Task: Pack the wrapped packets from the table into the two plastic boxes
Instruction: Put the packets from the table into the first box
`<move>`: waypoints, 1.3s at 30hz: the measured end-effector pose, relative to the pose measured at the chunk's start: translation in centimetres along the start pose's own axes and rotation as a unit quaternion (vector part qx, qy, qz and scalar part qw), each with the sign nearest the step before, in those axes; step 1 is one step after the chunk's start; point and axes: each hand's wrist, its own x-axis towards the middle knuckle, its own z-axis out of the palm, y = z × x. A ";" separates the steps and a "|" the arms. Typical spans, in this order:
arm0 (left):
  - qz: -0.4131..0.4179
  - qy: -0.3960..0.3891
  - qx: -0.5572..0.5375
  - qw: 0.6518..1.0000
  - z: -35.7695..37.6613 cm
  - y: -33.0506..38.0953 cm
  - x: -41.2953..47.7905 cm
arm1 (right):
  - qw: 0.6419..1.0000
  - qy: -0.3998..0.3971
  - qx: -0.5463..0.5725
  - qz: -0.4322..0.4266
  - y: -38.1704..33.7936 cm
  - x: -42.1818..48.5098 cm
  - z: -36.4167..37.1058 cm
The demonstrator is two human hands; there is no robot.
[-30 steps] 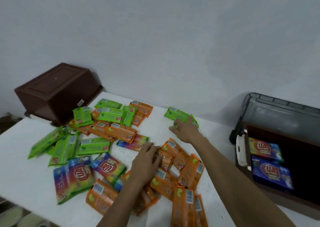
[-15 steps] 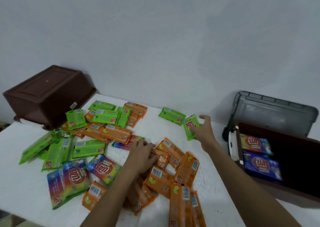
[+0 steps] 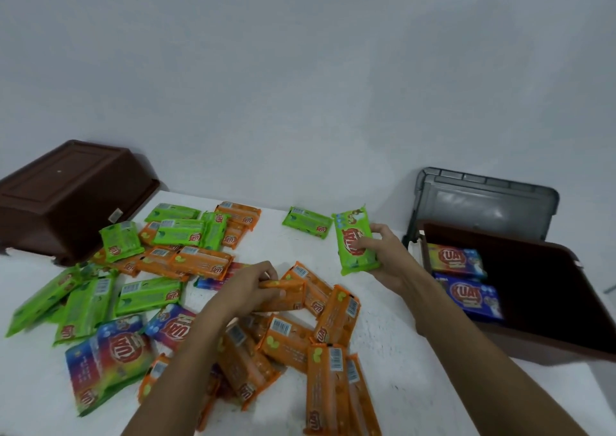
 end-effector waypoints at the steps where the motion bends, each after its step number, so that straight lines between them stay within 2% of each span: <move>1: -0.001 0.015 -0.017 1.000 0.0 0.2 -0.1 | 1.000 0.000 -0.002 -0.005 -0.3 -0.4 -0.2; 6: 0.026 0.084 -0.158 0.984 -0.5 2.5 -0.8 | 0.999 0.026 -0.006 -0.043 -1.2 -2.0 -1.7; 12: 0.045 0.069 -0.263 0.961 1.0 7.4 -1.4 | 0.993 0.064 -0.029 -0.100 -2.5 -4.4 -5.4; 19: 0.080 0.054 -0.337 0.937 6.6 14.4 -0.3 | 0.987 0.110 0.017 -0.115 -4.5 -7.2 -11.9; 24: 0.068 0.097 -0.400 0.909 12.5 19.9 1.1 | 0.978 0.154 0.049 -0.128 -5.7 -8.8 -17.4; 28: 0.074 0.127 -0.407 0.901 16.2 23.8 1.8 | 0.966 0.214 0.042 -0.136 -6.0 -9.7 -21.2; 32: 0.099 0.170 -0.355 0.914 17.9 26.3 2.7 | 0.957 0.259 0.050 -0.121 -6.1 -10.2 -24.3; 36: 0.124 0.187 -0.288 0.931 18.3 27.4 3.9 | 0.955 0.270 0.061 -0.111 -6.1 -10.2 -26.6; 39: 0.118 0.204 -0.245 0.940 18.7 27.4 4.4 | 0.959 0.265 0.028 -0.101 -5.9 -9.5 -27.5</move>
